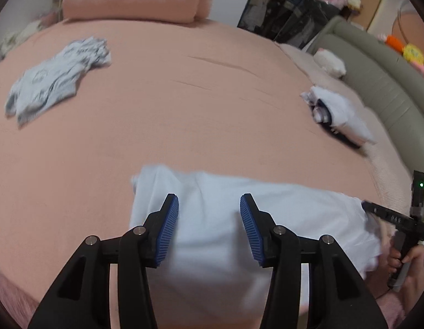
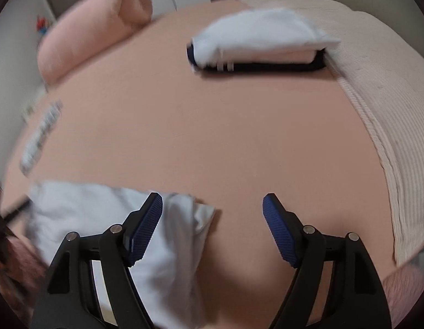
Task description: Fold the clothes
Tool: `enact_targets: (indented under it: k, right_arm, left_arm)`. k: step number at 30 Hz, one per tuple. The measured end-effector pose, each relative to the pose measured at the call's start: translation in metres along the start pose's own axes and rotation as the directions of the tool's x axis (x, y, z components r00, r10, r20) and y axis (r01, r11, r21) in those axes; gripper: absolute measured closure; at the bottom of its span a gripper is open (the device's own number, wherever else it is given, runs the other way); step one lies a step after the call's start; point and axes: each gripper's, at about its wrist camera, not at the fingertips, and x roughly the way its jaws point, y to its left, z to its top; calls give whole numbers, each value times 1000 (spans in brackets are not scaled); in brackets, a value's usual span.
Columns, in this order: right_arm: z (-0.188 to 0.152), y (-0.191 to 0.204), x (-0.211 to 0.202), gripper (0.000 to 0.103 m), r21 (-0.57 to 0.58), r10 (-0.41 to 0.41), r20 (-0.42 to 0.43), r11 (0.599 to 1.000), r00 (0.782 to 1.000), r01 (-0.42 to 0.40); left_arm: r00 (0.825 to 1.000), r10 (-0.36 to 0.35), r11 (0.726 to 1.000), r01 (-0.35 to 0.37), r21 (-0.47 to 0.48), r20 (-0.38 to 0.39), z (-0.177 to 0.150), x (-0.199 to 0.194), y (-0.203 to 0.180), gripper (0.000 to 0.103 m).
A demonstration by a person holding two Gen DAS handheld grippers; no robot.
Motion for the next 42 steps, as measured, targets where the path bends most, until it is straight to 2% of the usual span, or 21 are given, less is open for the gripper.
enact_targets:
  k: [1,3,5,9,11,13,17,18,20,22,23,25,26,28,30,33,35,37,40,42]
  right_arm:
    - [-5,1,8,30,-15,-12,-24,1000,1000,12]
    - [-15,1,11,30,-32,-26,6,999,1000,26]
    - [-19,3,10,30,-60,-56,27,997,998,57]
    - [-20,1,13,28,-81,-170,48,982,984,173]
    - [-21,-7,14,27,-38,-163,41,986,986,164]
    - [-21,-8,10,27,-29,-187,49,982,981,188]
    - [-24,-9,-10,28,34,-201,99,979,975,199]
    - [-21,-10,-17,29,56,-212,123,977,969,207]
    - [-18,-9,-31,30,92,-223,173,973,959,210]
    - [-23,3,-43,30,64,-148,209,988,967,138]
    - [-28,11,-44,30,34,-100,204,995,974,95]
    - [-37,25,-34,30,-36,-82,140,995,987,88]
    - [-42,33,-27,31,-72,-85,101,993,991,92]
    - [-50,35,-16,32,-100,-154,45,982,987,158]
    - [-51,21,-18,31,-37,-157,28,987,987,158]
    - [-51,3,-38,30,59,-119,58,992,991,115]
    - [-55,2,-39,29,62,-69,40,996,997,66]
    - [-62,4,-32,29,65,-8,-18,998,1000,9]
    - [-71,5,-32,28,67,15,-59,998,998,-11]
    - [-71,0,-36,25,87,1,-57,996,998,4]
  left_arm:
    - [999,32,999,-31,3,-24,2,10,2,54]
    - [997,43,999,-44,-18,-66,-2,25,9,55]
    - [998,48,999,-49,-14,-47,-4,21,8,55]
    - [996,76,997,-75,28,-48,-8,22,4,55]
    - [997,71,997,-71,0,-39,-6,18,8,57]
    - [998,56,996,-56,-62,-6,-6,7,18,59]
    - [985,164,979,-157,-129,47,-8,-16,35,58]
    - [988,147,981,-140,-133,42,-9,-19,36,58]
    - [998,62,990,-58,-130,28,-15,-22,31,58]
    - [999,34,994,-32,-100,15,-21,-23,21,58]
    - [1000,21,996,-20,-84,7,-24,-24,16,58]
    - [990,137,990,-138,-37,-22,-26,-19,10,58]
    - [982,181,981,-184,-63,-50,-29,-15,19,58]
    - [958,263,955,-275,-113,-112,-36,-9,36,45]
    - [977,189,953,-207,-220,-100,-38,-22,52,45]
    - [989,143,977,-145,-156,-26,-44,-40,35,46]
    - [995,89,987,-93,-128,-36,-49,-40,23,46]
    - [977,197,974,-204,-93,-83,-51,-32,19,46]
    - [963,234,947,-256,-192,-130,-54,-29,44,41]
    - [963,238,925,-264,-274,-123,-54,-37,60,41]
